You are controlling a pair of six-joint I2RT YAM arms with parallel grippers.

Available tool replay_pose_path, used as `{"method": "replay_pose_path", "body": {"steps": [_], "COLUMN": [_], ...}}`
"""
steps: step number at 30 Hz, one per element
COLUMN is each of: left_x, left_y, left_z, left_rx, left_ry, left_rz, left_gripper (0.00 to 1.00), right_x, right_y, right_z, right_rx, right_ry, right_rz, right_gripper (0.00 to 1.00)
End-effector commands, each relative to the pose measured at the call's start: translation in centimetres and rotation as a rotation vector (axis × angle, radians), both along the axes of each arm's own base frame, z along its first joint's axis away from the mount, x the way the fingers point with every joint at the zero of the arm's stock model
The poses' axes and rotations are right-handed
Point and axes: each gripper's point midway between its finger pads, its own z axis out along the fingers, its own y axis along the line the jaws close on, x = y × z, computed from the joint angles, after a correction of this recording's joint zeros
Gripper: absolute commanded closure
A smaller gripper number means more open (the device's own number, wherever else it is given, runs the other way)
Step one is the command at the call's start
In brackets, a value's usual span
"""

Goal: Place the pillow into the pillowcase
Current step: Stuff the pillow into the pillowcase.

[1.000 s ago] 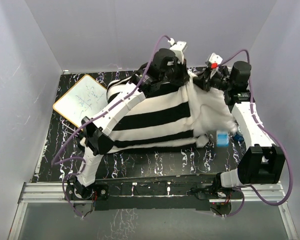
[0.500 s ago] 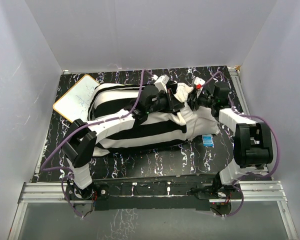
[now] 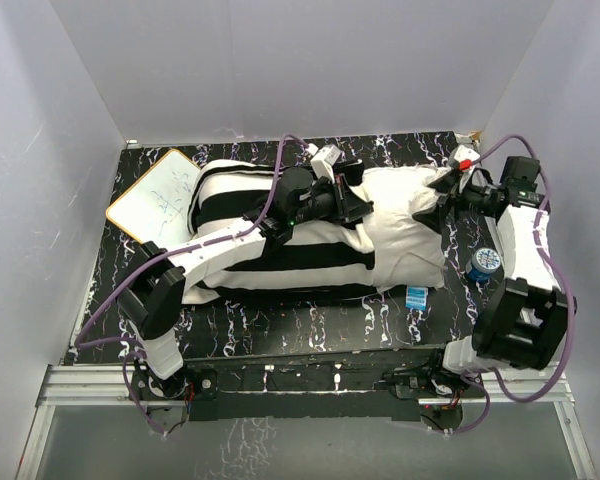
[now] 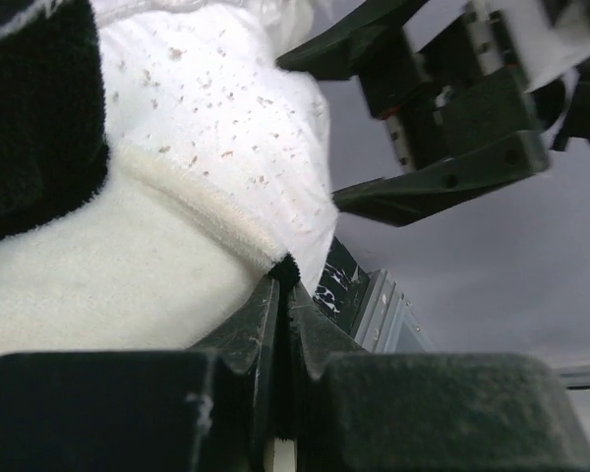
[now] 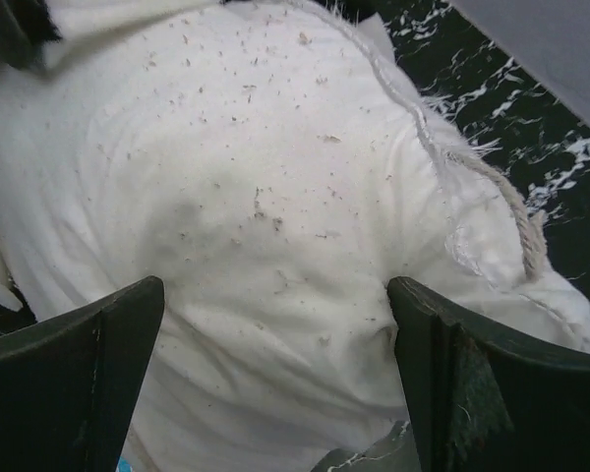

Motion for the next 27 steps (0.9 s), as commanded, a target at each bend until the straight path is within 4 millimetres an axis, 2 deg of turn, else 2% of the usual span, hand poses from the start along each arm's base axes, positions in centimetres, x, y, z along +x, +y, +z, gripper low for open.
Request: {"method": "replay_pose_path", "body": {"steps": [1, 3, 5, 6, 8, 9, 10, 11, 12, 14, 15, 16, 18, 19, 20, 22, 24, 27], "left_x": [-2.3, -2.3, -2.1, -1.9, -1.4, -0.9, -0.5, 0.0, 0.4, 0.6, 0.4, 0.1, -0.8, -1.2, -1.6, -1.6, -1.1, 0.6], "left_y": [0.2, 0.1, -0.4, -0.8, -2.2, -3.2, -4.2, -5.6, -6.6, -8.0, -8.3, -8.3, -7.7, -7.3, -6.7, -5.5, -4.0, -1.4], "left_z": [7.8, 9.4, 11.4, 12.3, 14.5, 15.3, 16.1, 17.5, 18.5, 20.7, 21.9, 23.2, 24.8, 25.2, 25.1, 23.8, 20.6, 13.7], "left_rx": [-0.077, -0.091, -0.114, -0.125, -0.164, -0.182, -0.201, -0.228, -0.248, -0.294, -0.328, -0.36, -0.412, -0.427, -0.43, -0.404, -0.345, -0.271], "left_ry": [-0.139, -0.173, -0.205, -0.219, -0.242, -0.243, -0.242, -0.254, -0.262, -0.276, -0.285, -0.297, -0.309, -0.316, -0.317, -0.318, -0.285, -0.159], "left_rz": [-0.076, -0.081, -0.096, -0.108, -0.135, -0.155, -0.179, -0.205, -0.226, -0.256, -0.273, -0.285, -0.306, -0.305, -0.299, -0.252, -0.199, -0.134], "left_gripper": [1.0, 1.0, 1.0, 1.0, 1.0, 1.0, 1.0, 1.0, 1.0, 1.0, 1.0, 1.0, 1.0, 1.0, 1.0, 1.0, 1.0, 1.0], "right_x": [-0.4, -0.3, -0.3, -0.7, -1.2, -1.4, -1.7, -2.0, -2.4, -3.8, -4.8, -5.2, -5.5, -5.0, -3.8, -1.6, -1.4, -3.9], "right_y": [0.3, 1.4, 3.7, 5.4, 9.6, 11.6, 14.0, 15.9, 17.4, 19.0, 19.1, 18.8, 17.3, 16.7, 16.2, 15.1, 14.4, 14.2], "right_z": [-6.4, -8.6, -10.1, -10.4, -8.8, -7.1, -4.6, -1.6, 1.7, 9.2, 12.1, 14.1, 15.7, 15.2, 13.9, 9.8, 5.5, 1.0], "right_rx": [0.045, 0.058, 0.068, 0.085, 0.133, 0.165, 0.204, 0.244, 0.28, 0.387, 0.444, 0.509, 0.642, 0.668, 0.672, 0.612, 0.57, 0.544], "right_ry": [0.231, 0.282, 0.323, 0.342, 0.351, 0.338, 0.312, 0.275, 0.207, 0.036, -0.003, -0.001, -0.043, -0.048, -0.019, 0.008, 0.074, 0.16], "right_rz": [-0.016, -0.013, 0.012, 0.052, 0.163, 0.221, 0.291, 0.342, 0.38, 0.408, 0.434, 0.436, 0.394, 0.362, 0.297, 0.179, 0.117, 0.121], "right_gripper": [0.01, 0.01, 0.02, 0.09, 0.34, 0.49, 0.65, 0.78, 0.85, 0.9, 0.91, 0.91, 0.92, 0.92, 0.91, 0.9, 0.87, 0.85]}}
